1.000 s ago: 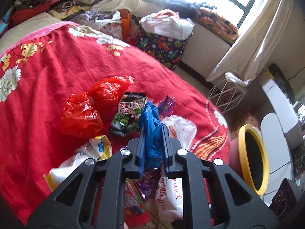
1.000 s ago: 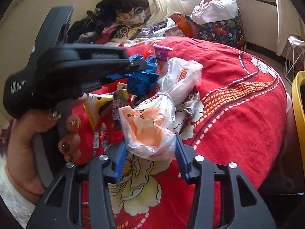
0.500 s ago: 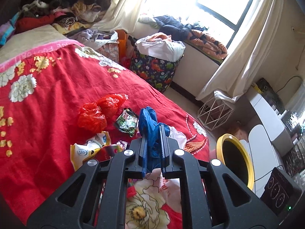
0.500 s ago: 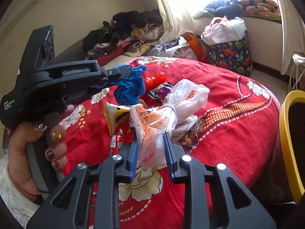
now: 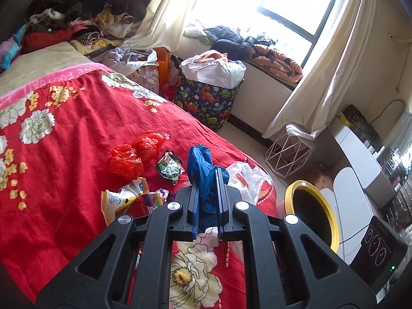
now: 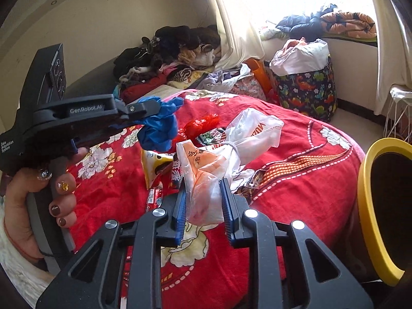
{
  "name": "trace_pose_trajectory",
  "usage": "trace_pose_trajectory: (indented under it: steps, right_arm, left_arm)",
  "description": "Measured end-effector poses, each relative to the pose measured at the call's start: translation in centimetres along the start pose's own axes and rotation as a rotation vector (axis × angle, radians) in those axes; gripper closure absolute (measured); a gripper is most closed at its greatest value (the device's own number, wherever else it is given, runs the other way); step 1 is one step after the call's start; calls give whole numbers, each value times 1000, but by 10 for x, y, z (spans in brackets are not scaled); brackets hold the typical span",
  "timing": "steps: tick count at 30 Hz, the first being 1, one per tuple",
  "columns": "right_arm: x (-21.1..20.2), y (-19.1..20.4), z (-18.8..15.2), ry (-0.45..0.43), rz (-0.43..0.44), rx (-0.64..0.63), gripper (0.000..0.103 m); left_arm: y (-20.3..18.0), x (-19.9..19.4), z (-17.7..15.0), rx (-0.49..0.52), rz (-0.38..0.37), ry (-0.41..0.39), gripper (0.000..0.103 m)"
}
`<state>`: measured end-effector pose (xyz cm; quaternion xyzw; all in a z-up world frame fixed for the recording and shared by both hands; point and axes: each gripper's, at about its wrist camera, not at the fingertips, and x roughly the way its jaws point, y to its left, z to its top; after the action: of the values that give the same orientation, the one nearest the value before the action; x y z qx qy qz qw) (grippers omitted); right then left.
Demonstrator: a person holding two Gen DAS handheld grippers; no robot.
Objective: Collect trash
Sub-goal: 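Carry the white plastic bag with the right tool into the bin and release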
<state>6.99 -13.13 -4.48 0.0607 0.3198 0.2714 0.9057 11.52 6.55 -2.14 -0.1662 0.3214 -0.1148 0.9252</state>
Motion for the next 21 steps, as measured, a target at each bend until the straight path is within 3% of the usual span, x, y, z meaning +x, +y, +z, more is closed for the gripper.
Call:
trace_pose_trajectory:
  steps: [21]
  right_arm:
    - [-39,-29,7,-65,-57,32,80]
  left_arm:
    - [-52,7,-13,92,-44,19,97]
